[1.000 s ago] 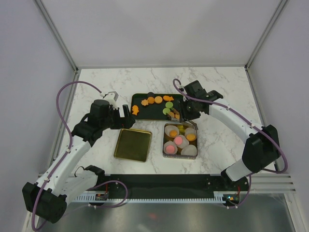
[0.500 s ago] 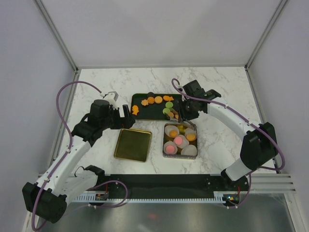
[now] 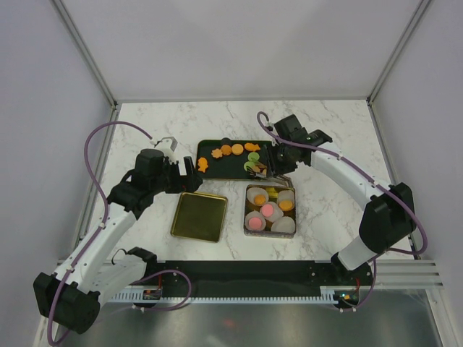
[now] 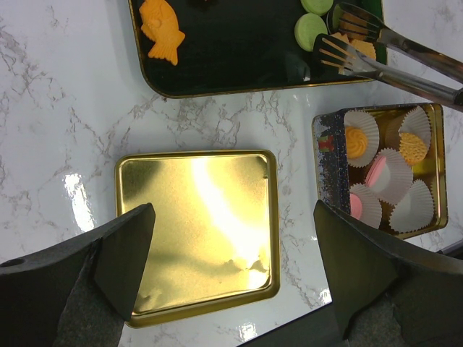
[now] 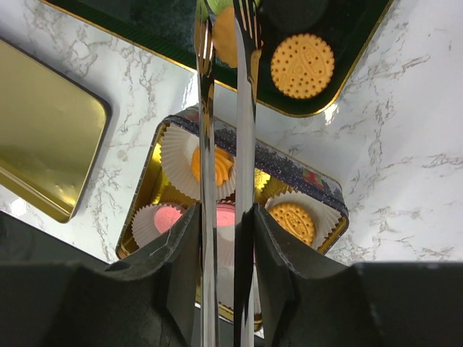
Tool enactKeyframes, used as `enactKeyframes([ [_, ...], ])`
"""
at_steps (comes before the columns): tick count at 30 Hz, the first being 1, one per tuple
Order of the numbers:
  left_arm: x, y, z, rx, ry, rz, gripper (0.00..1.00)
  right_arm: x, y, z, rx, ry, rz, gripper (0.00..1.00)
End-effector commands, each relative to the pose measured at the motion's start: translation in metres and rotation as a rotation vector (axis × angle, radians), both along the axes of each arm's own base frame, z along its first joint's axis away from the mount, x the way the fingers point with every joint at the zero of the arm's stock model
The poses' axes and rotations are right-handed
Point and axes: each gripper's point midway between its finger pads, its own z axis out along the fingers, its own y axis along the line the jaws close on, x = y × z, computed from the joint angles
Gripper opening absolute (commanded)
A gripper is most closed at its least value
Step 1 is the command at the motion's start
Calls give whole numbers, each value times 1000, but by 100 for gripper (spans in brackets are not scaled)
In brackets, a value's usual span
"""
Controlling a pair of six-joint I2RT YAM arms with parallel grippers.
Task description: Pack the cookies
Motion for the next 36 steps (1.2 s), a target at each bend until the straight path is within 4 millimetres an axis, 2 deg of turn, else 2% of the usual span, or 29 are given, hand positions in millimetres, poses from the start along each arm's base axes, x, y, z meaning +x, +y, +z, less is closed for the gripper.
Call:
enactKeyframes([
  [1,2,1,8,0,-30,-10,100,17,5,29,32,-86,-4,39],
  [12,2,1,8,2,-31,-7,100,24,6,41,40,-116,-16,38],
  [20,2,0,8,-3,-30,-11,100,11,2,64,82,-134,-26,38],
  [26,1,-1,10,-10,-31,-20,100,-13,-6,84,126,-124,-46,38],
  [31,0,-3,11,-20,-34,-29,100,-43,-11,92,176,-84,-54,38],
  [36,-1,-6,14,-37,-40,-43,100,-78,-28,100,184,-50,-79,38],
])
